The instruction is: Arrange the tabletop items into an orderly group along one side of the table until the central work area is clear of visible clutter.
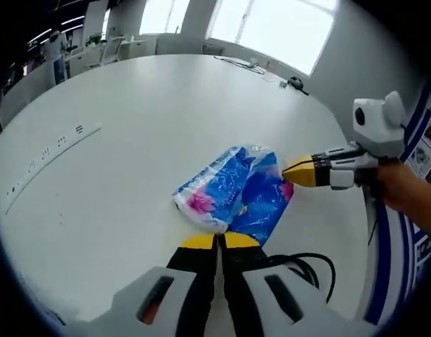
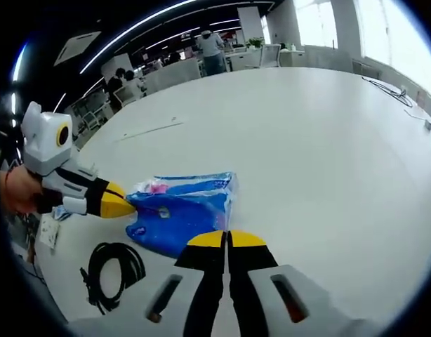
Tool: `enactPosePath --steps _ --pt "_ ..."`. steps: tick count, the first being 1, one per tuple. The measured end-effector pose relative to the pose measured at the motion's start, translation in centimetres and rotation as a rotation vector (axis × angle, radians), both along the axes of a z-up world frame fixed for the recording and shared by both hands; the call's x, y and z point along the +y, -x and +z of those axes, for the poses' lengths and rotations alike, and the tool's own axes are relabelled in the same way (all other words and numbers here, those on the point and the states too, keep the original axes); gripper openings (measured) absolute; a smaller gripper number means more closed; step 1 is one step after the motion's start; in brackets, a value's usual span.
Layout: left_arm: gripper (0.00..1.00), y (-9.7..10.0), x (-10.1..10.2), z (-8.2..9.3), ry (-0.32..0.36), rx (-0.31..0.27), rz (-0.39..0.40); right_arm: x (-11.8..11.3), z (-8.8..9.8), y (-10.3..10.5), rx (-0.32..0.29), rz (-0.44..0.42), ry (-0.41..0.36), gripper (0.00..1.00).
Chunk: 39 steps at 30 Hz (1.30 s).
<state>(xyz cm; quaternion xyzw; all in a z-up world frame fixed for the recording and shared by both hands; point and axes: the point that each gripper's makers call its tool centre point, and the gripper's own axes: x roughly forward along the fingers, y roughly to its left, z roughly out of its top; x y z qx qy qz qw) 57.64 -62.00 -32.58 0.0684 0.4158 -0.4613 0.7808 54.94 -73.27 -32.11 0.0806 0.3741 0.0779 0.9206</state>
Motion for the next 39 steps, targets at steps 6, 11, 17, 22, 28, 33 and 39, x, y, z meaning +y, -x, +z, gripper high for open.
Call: enactPosePath --steps 6,11,17,22,28,33,39 --pt "0.00 0.07 0.04 0.03 0.002 0.002 -0.004 0.05 -0.04 -0.07 -0.001 -0.001 0.002 0.00" --pt "0.00 -0.06 0.07 0.04 0.003 0.000 -0.002 0.14 -0.09 -0.12 -0.001 -0.001 -0.003 0.00" --pt "0.00 0.04 0.05 0.07 0.003 0.003 -0.004 0.24 -0.14 -0.13 -0.001 -0.001 -0.005 0.00" --pt "0.00 0.10 0.12 0.01 -0.001 0.000 -0.007 0.16 -0.19 -0.16 0.000 -0.005 -0.004 0.00" --pt "0.00 0.17 0.20 0.02 0.000 0.004 -0.005 0.25 -0.06 -0.22 -0.004 -0.006 -0.013 0.00" --pt "0.02 0.15 0.21 0.05 -0.003 -0.006 -0.014 0.18 -0.14 -0.22 -0.003 -0.009 -0.015 0.01" --pt "0.06 0.14 0.09 0.14 0.004 -0.006 -0.017 0.08 -0.22 -0.16 -0.005 -0.011 -0.012 0.03"
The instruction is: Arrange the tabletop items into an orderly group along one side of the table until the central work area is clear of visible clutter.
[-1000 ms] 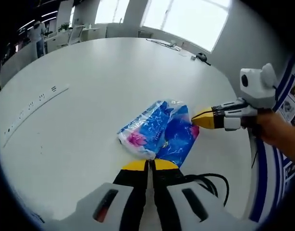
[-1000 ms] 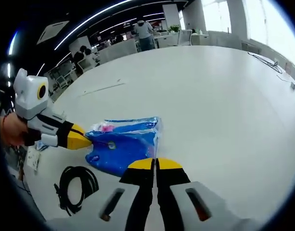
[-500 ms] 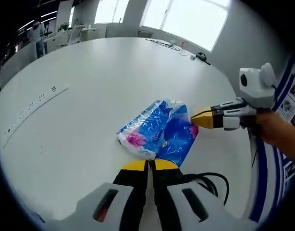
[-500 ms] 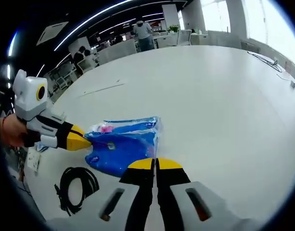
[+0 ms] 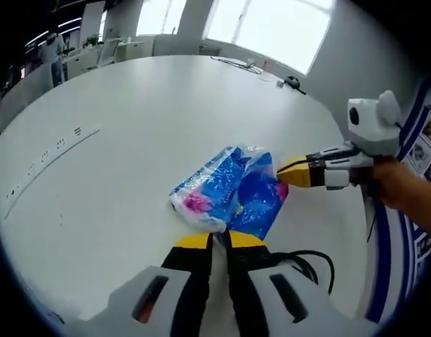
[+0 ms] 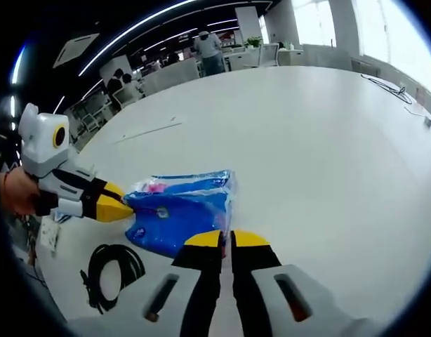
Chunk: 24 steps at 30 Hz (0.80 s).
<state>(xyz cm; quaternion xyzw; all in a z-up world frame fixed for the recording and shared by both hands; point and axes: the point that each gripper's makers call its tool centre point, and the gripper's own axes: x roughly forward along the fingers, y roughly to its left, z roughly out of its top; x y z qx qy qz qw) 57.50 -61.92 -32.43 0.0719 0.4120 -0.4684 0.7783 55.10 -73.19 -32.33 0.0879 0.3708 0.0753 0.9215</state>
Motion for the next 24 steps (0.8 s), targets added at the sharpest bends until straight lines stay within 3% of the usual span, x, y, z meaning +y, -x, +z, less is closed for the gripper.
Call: enactPosePath --steps 12,24 --pt "0.12 0.1 0.3 0.6 0.009 -0.002 -0.001 0.0 0.2 0.1 -0.007 -0.009 0.005 0.10" --pt "0.29 0.1 1.0 1.6 0.007 -0.012 0.007 -0.2 1.4 0.0 -0.028 -0.022 0.014 0.17"
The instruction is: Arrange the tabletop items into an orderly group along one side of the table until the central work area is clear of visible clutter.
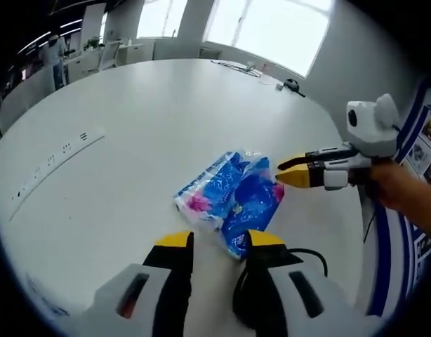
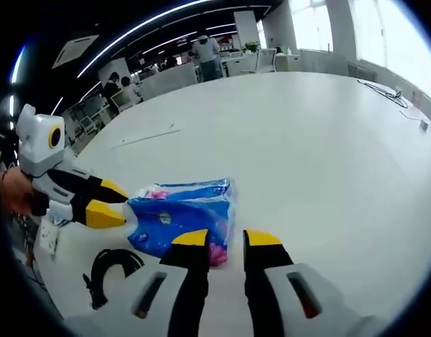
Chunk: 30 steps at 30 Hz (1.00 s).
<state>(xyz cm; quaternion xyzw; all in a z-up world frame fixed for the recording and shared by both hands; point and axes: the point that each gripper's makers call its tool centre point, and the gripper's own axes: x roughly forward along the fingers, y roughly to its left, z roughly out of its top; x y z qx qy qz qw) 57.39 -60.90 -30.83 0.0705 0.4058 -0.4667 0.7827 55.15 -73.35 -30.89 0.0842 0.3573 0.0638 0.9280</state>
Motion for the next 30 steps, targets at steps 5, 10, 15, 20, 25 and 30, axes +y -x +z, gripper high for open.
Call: enactPosePath --steps 5,10,15,20,25,30 --pt "0.35 -0.1 0.4 0.9 0.002 -0.006 0.011 -0.1 0.9 0.0 -0.013 -0.004 0.006 0.19" --pt "0.37 -0.4 0.8 1.8 0.008 -0.020 0.020 0.1 1.7 0.1 -0.022 -0.002 0.011 0.22" --pt "0.43 -0.4 1.4 2.6 0.009 -0.028 0.030 0.2 2.4 0.2 -0.032 0.001 0.018 0.26" --pt "0.44 -0.7 2.2 3.9 0.014 -0.044 0.049 0.5 3.4 0.2 -0.045 0.006 0.019 0.28" --pt "0.47 -0.9 3.0 4.8 0.016 -0.055 0.068 0.9 4.2 0.2 -0.056 0.016 0.018 0.30" --pt "0.48 -1.2 4.3 6.0 0.019 -0.071 0.095 1.3 5.3 0.1 -0.073 0.014 -0.003 0.32"
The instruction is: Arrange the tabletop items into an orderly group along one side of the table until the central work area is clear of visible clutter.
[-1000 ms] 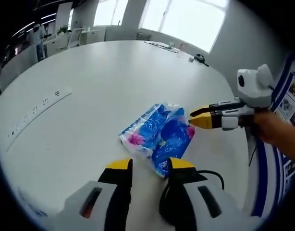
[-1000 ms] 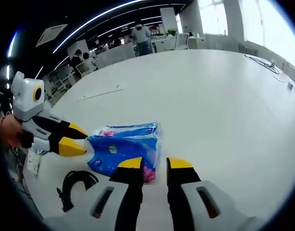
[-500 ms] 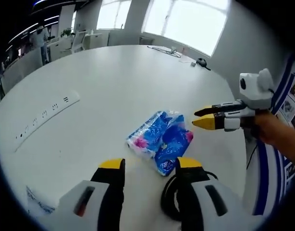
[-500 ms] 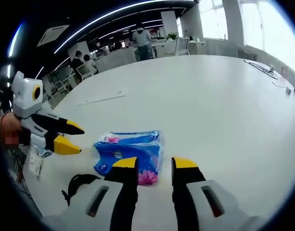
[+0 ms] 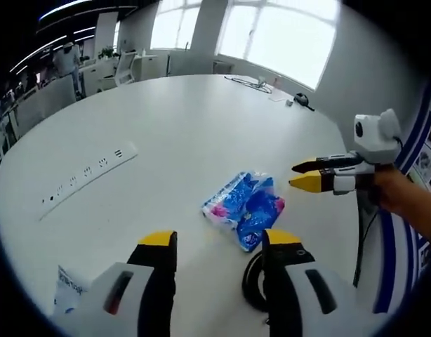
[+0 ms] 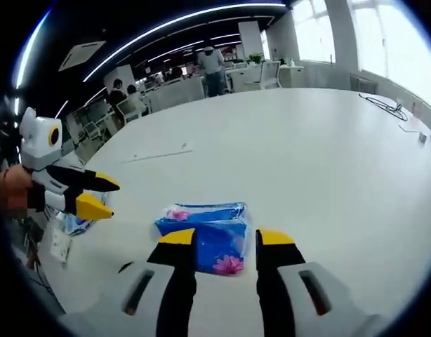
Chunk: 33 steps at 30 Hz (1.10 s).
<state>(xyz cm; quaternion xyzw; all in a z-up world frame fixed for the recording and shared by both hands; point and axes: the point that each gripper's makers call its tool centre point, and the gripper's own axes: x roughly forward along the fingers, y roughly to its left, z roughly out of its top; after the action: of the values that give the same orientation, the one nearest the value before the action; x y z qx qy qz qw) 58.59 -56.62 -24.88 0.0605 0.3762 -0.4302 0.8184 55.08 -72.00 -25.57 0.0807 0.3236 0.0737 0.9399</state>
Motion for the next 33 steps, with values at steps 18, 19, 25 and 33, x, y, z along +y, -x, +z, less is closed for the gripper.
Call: enactPosePath --steps 18,19,25,33 --pt "0.54 -0.9 5.6 4.5 0.040 -0.045 0.130 3.6 4.3 -1.7 -0.062 0.091 0.022 0.34" --pt "0.54 -0.9 5.9 4.7 0.041 -0.044 0.136 3.9 4.5 -1.8 -0.065 0.098 0.024 0.34" --pt "0.55 -1.1 8.8 6.3 0.046 -0.069 0.184 6.3 5.8 -2.9 -0.086 0.158 0.031 0.34" --pt "0.56 -1.3 13.0 7.4 0.046 -0.073 0.262 10.4 7.4 -4.7 -0.112 0.258 0.042 0.34"
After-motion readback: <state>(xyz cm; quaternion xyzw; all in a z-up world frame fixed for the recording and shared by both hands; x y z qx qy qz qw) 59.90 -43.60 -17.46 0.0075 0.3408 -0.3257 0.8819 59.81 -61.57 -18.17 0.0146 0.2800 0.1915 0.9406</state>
